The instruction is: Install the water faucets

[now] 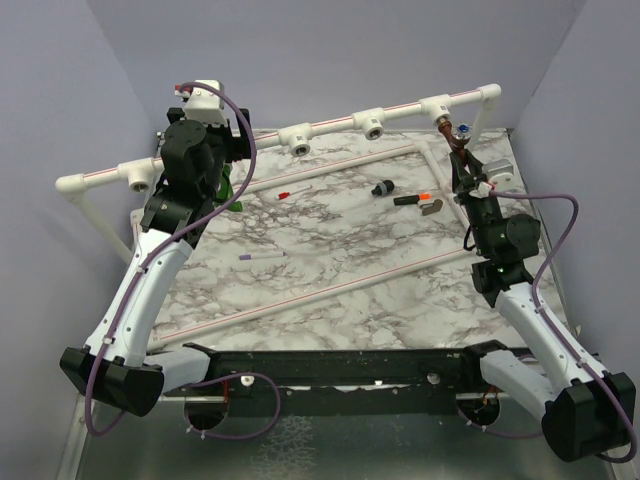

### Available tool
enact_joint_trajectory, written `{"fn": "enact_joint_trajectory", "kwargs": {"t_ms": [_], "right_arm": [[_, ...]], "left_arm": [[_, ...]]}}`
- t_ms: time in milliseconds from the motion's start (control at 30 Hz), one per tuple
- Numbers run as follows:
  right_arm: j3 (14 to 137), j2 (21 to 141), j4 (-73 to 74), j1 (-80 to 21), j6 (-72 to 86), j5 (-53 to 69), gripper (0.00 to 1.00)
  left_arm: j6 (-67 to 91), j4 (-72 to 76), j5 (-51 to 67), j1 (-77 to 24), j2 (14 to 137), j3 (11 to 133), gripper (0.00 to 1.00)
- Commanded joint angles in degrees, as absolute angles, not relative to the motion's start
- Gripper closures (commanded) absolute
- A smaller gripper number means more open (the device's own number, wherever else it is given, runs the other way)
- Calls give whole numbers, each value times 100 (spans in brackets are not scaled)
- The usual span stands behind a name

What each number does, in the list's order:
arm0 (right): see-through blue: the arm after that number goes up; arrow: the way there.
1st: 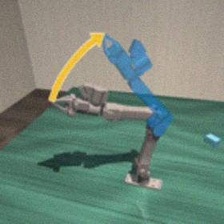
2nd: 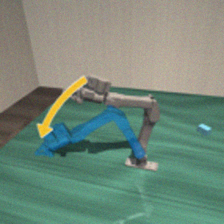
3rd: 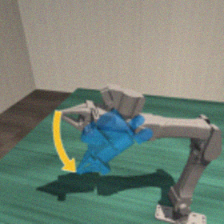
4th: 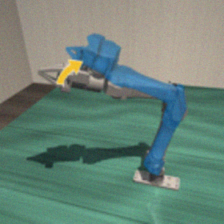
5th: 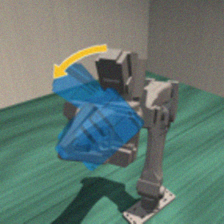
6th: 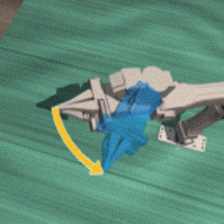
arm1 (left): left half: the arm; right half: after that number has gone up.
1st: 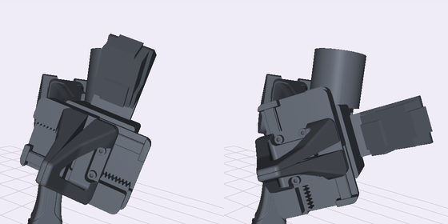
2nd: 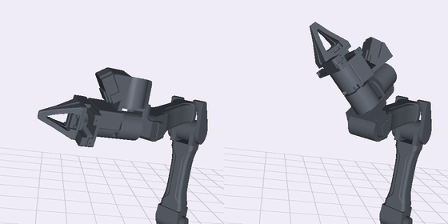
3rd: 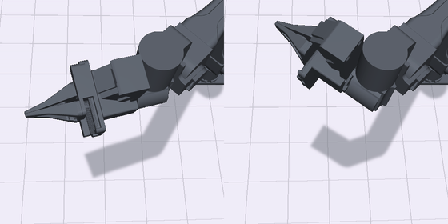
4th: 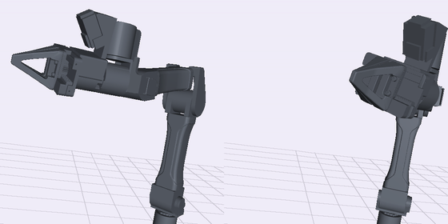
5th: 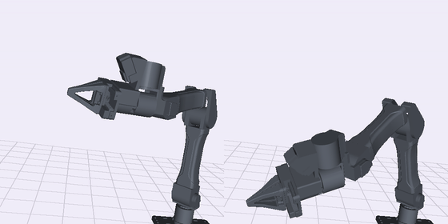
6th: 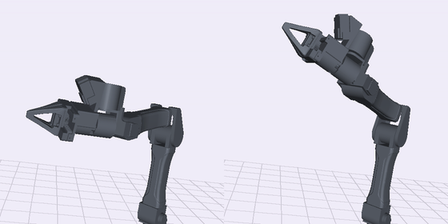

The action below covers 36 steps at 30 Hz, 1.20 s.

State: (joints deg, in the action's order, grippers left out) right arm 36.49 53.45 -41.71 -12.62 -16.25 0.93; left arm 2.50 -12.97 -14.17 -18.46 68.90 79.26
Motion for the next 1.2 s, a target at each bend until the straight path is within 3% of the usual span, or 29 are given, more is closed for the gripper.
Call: {"fn": "enact_joint_trajectory", "kwargs": {"t_ms": [0,467,933,1167], "right_arm": [[3648,5312,-4395,-1222,-1801,38,99],[3520,5162,-4320,-1217,-1979,-121,99],[3652,5311,-4156,-1222,-2125,1005,100],[3649,5429,-4276,-1222,-2068,887,100]], "left_arm": [[536,-2372,-1327,-1951,7075,7674,12],[541,-2392,-1328,-1951,7095,7698,12],[545,-2417,-1292,-1951,7111,7731,12],[541,-2426,-1296,-1951,7125,7743,12]]}}
